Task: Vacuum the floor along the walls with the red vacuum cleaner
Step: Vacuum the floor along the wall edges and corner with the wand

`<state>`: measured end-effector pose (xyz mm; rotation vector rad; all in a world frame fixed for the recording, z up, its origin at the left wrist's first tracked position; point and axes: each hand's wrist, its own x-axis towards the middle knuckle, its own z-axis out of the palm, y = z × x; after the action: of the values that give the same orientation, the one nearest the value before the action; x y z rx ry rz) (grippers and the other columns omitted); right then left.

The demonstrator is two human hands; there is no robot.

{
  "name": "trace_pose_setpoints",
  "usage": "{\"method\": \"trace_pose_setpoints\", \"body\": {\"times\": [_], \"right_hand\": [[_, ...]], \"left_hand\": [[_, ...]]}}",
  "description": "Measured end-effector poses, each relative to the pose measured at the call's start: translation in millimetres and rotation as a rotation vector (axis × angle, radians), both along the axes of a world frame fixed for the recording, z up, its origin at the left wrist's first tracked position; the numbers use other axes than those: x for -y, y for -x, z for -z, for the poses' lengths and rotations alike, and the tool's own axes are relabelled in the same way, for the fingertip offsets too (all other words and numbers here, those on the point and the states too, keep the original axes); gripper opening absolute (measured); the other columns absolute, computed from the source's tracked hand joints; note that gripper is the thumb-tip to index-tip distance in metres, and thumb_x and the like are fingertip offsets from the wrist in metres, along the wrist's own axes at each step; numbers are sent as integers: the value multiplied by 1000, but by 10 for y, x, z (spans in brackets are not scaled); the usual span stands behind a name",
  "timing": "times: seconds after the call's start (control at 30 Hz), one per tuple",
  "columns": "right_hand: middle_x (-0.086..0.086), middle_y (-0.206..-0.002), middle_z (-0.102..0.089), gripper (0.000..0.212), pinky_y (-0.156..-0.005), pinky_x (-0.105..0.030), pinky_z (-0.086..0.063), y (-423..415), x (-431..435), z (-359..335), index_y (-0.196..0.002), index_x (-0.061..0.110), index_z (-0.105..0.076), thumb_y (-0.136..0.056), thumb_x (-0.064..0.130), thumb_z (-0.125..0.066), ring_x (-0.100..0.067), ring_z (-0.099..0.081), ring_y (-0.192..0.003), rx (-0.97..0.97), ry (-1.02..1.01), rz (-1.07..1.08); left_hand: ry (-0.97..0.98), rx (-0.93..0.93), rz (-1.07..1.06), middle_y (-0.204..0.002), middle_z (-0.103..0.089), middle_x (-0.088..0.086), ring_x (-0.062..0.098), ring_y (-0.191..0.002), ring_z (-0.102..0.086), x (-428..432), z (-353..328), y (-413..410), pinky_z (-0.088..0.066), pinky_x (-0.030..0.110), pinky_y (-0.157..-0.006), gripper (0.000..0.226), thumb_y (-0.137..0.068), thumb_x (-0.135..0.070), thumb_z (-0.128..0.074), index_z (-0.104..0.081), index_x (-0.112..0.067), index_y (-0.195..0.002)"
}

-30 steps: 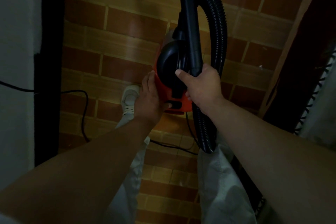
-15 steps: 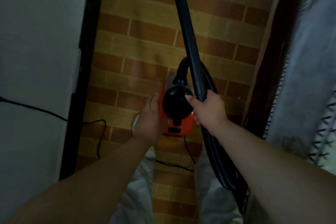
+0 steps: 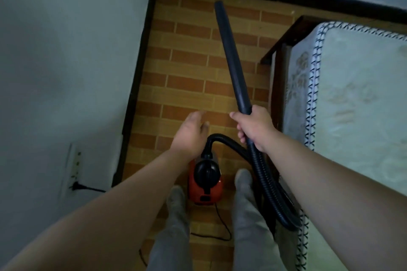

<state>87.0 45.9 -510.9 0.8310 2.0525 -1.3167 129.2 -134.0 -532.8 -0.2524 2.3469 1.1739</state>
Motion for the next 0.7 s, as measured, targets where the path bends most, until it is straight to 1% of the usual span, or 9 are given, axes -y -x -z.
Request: {"method": "trace_pose_setpoints", "body": {"times": [0.13, 0.2, 0.27, 0.3, 0.4, 0.5, 0.57, 0.63, 0.7], "right_hand": [[-8, -72, -61, 22, -46, -29, -47, 635, -272, -308, -105, 17, -58, -90, 24, -72, -18, -55, -48, -37, 45, -39], [-8, -72, -61, 22, -47, -30, -48, 960, -422, -410, -106, 15, -58, -89, 22, -71, -19, -55, -48, -63, 74, -64], [-8, -71, -61, 21, -46, -29, -48, 1277, -569, -500, -105, 16, -58, -88, 21, -70, -19, -57, -49, -77, 92, -98], [-8, -70, -62, 19, -46, -28, -48, 1456, -655, -541, -104, 17, -59, -88, 21, -69, -19, -57, -50, -79, 101, -114], [-8, -68, -62, 15, -46, -30, -50, 1876, -747, -624, -100, 16, -63, -90, 25, -68, -23, -59, -50, -72, 128, -130], [-10, -67, -62, 24, -49, -35, -49, 2282, -790, -685, -96, 11, -69, -93, 35, -67, -26, -57, -52, -54, 208, -131], [-10, -67, -61, 24, -48, -34, -47, 2530, -773, -718, -95, 10, -70, -95, 34, -65, -24, -55, -49, -35, 253, -145], [-9, -66, -60, 22, -47, -33, -46, 2790, -736, -738, -96, 10, -69, -95, 31, -66, -23, -53, -47, -29, 275, -165], [-8, -65, -60, 19, -46, -33, -46, 3067, -678, -744, -96, 11, -68, -92, 29, -69, -23, -53, -47, -38, 280, -188]], "left_hand": [[-84, 31, -61, -150, -49, 1, 17, -138, -46, -405, -355, 668, -37, 29, -110, 46, -108, -34, -42, -42, -19, -151], [-103, 54, -123, -147, -52, 1, 16, -130, -52, -633, -473, 1023, -40, 25, -101, 45, -108, -38, -40, -44, -21, -150], [-106, 66, -175, -138, -58, 0, 7, -108, -59, -877, -584, 1367, -44, 21, -83, 44, -108, -41, -38, -46, -23, -147], [-118, 72, -201, -134, -59, 0, 7, -104, -58, -1016, -645, 1576, -43, 22, -80, 43, -108, -42, -37, -48, -23, -145], [-180, 66, -298, -122, -64, -1, 17, -112, -60, -1290, -808, 2133, -45, 31, -91, 38, -107, -41, -38, -58, -20, -132], [-273, 88, -417, -108, -70, -1, 17, -104, -66, -1475, -949, 2668, -52, 36, -95, 34, -105, -43, -43, -65, -20, -118], [-335, 109, -457, -109, -71, 0, 16, -104, -67, -1504, -1003, 2966, -54, 36, -94, 33, -104, -46, -45, -64, -21, -115], [-377, 111, -492, -110, -71, 0, 14, -104, -66, -1460, -1017, 3240, -54, 31, -88, 28, -104, -46, -47, -64, -24, -111], [-420, 101, -520, -111, -72, 1, 15, -105, -67, -1359, -998, 3509, -55, 34, -91, 27, -103, -44, -53, -64, -21, -112]]}}
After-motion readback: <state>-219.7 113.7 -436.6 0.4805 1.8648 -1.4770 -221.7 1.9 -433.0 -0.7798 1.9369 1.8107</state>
